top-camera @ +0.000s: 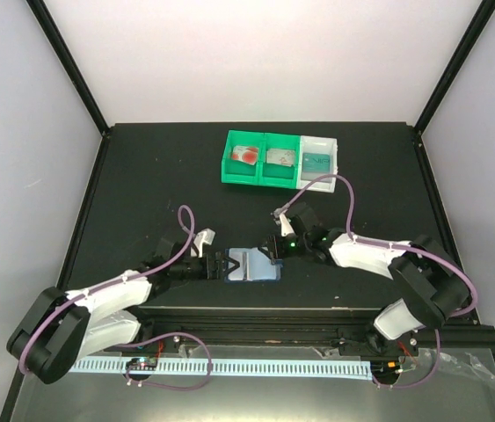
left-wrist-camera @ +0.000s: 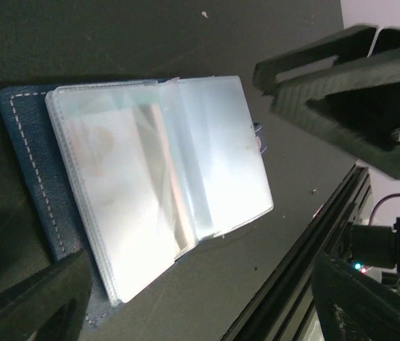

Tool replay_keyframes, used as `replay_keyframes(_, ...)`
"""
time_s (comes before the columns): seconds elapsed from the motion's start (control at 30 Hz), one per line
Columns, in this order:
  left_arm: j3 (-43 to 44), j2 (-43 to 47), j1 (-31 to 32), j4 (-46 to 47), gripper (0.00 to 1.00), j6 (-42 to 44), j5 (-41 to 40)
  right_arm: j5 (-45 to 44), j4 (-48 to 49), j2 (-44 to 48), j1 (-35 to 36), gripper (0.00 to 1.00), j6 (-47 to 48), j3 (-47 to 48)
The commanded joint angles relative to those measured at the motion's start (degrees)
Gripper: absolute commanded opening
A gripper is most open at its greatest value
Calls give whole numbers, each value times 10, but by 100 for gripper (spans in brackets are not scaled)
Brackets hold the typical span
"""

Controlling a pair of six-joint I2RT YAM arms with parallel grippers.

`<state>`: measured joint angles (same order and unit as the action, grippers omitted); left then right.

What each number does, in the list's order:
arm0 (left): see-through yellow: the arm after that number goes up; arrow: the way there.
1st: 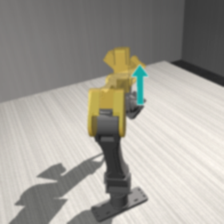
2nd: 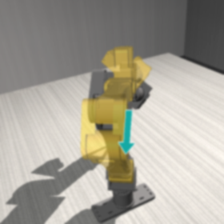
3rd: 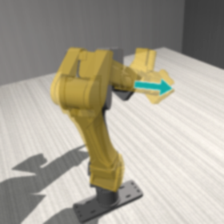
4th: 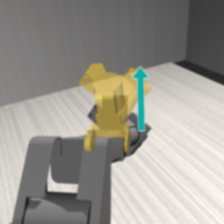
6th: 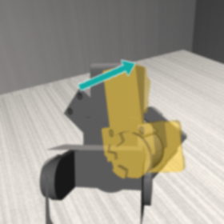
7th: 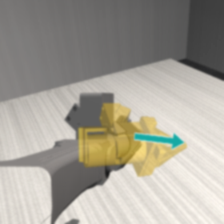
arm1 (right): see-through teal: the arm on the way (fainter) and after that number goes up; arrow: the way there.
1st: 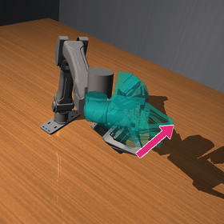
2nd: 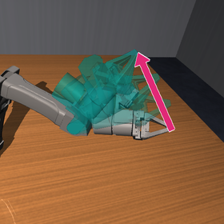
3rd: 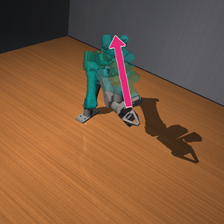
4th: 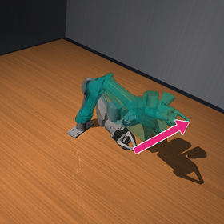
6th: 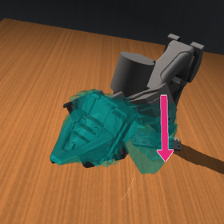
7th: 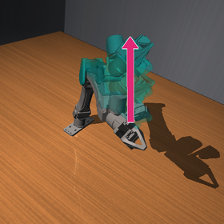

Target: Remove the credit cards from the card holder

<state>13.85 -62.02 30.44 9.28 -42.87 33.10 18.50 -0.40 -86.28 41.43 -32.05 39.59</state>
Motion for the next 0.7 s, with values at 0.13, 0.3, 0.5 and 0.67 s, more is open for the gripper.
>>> replay_keyframes(0.13,21,-20,-2,46,72,5,17,-21,8,-19,2,43,-5,-28)
replay_keyframes(0.3,26,-10,-4,-7,72,12,-10,6,38,-38,2,42,-16,-45)
replay_keyframes(0.5,26,24,-12,-61,70,17,-45,36,72,-42,18,41,-37,-53)
replay_keyframes(0.67,25,19,-23,-66,66,17,-33,44,83,-42,33,41,-40,-53)
